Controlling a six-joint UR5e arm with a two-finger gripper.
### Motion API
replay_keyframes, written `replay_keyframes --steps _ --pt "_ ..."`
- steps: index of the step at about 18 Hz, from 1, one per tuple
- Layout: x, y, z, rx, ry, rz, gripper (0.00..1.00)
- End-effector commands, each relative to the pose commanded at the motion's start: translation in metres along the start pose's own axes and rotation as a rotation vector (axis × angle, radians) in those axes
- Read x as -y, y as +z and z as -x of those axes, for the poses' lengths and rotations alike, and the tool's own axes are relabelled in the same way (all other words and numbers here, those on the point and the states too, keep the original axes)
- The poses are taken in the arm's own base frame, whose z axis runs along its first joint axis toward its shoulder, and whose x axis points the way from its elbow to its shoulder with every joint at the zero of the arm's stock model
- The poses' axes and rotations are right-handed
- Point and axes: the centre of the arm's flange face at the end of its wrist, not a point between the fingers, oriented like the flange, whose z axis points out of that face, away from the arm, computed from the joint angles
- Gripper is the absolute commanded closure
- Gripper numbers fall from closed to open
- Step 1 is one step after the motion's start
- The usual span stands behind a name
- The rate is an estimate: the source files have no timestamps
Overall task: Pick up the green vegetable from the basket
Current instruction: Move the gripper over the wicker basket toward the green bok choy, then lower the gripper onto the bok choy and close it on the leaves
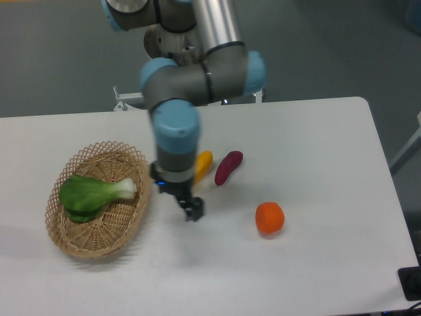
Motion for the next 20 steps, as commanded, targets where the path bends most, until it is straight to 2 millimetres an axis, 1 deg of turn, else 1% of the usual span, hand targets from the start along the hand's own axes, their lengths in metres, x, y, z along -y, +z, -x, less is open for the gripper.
replay_keyframes --steps 2,4,6,8,9,11,15,18,20 --pt "0.018 0.005 -0.016 0.013 0.025 -0.009 0.00" --pt "0.032 0.016 -0.034 0.006 0.033 -0.006 0.00" --pt "0.043 0.031 -0.049 0.004 0.061 -0.007 0.00" --pt "0.047 0.046 -0.054 0.002 0.068 -0.006 0.00" --pt "0.052 0.051 -0.061 -0.006 0.069 -0.001 0.00" --pt "0.051 0.068 -0.068 -0.033 0.066 0.020 0.00" --pt "0.049 0.075 -0.074 -0.048 0.068 0.031 0.00" --pt "0.048 0.086 -0.078 -0.064 0.068 0.044 0.00" --pt "0.048 0.089 -0.077 -0.069 0.067 0.047 0.00"
